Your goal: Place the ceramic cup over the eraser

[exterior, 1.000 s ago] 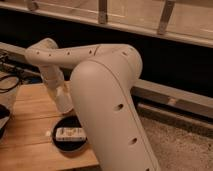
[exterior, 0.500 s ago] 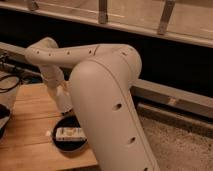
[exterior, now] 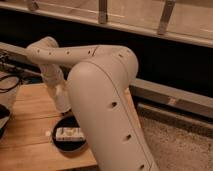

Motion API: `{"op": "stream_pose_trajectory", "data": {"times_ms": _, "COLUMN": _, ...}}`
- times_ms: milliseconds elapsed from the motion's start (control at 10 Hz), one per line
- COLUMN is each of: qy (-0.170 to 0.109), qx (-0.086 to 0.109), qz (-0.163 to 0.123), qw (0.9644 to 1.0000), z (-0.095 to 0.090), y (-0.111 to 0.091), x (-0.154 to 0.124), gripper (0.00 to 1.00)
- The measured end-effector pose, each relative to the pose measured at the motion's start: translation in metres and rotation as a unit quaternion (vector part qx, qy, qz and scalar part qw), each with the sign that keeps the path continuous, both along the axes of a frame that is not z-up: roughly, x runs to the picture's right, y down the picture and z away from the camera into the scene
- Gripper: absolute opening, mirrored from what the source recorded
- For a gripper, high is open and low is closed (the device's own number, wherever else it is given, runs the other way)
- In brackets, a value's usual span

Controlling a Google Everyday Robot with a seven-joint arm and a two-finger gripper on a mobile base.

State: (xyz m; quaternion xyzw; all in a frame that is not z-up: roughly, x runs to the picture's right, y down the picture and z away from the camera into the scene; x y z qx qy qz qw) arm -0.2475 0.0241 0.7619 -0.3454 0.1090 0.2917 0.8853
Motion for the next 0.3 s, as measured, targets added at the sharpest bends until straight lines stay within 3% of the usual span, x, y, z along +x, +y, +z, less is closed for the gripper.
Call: {"op": "stream_pose_trajectory", "data": {"times_ms": 300, "qy": 0.004, "qx": 0.005, "qz": 0.001, "qw": 1.0, "z": -0.0035, "y": 0.0031, "x": 0.0024, "gripper": 0.4}}
